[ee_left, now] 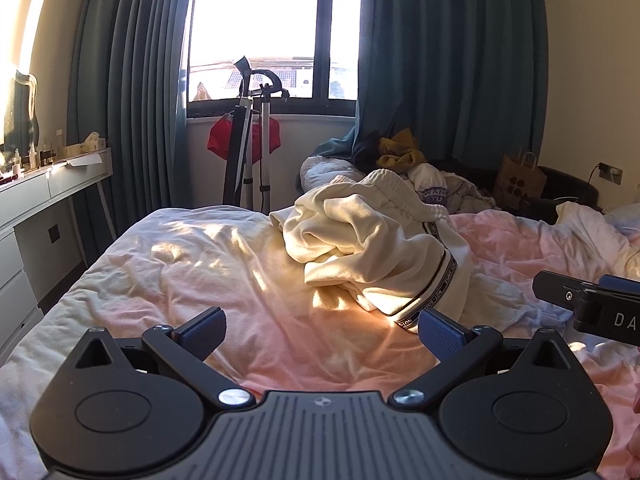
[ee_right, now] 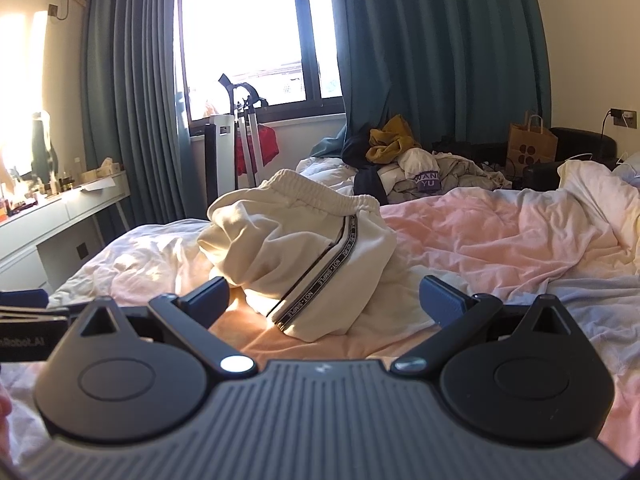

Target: Fold clothes

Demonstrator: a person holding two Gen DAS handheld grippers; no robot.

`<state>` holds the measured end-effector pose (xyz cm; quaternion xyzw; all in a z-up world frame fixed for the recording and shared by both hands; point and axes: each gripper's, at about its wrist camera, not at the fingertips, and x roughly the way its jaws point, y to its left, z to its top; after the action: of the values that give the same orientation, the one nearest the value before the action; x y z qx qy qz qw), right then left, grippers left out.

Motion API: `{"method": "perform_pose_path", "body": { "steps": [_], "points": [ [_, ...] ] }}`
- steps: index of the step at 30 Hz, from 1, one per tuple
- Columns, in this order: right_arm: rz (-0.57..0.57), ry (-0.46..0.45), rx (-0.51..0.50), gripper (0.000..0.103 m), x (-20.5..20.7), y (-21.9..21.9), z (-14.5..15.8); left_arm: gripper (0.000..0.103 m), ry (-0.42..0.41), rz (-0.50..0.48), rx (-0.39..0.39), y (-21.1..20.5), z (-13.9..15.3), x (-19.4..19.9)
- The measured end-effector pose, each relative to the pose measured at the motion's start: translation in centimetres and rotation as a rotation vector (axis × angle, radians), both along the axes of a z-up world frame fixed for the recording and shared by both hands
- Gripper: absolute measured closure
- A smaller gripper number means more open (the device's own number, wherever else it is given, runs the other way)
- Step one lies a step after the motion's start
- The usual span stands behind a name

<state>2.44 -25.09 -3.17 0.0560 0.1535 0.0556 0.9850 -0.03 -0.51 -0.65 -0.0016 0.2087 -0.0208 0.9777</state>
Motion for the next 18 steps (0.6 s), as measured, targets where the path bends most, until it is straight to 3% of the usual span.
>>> {"method": "perform_pose_path", "body": {
  "steps": [18],
  "points": [
    [0.020,0.016,-0.004,0.000,-0.2,0.2,-0.2,0.000,0.017,-0.012,-0.015,0.1,-1.4,0.4]
  ]
}}
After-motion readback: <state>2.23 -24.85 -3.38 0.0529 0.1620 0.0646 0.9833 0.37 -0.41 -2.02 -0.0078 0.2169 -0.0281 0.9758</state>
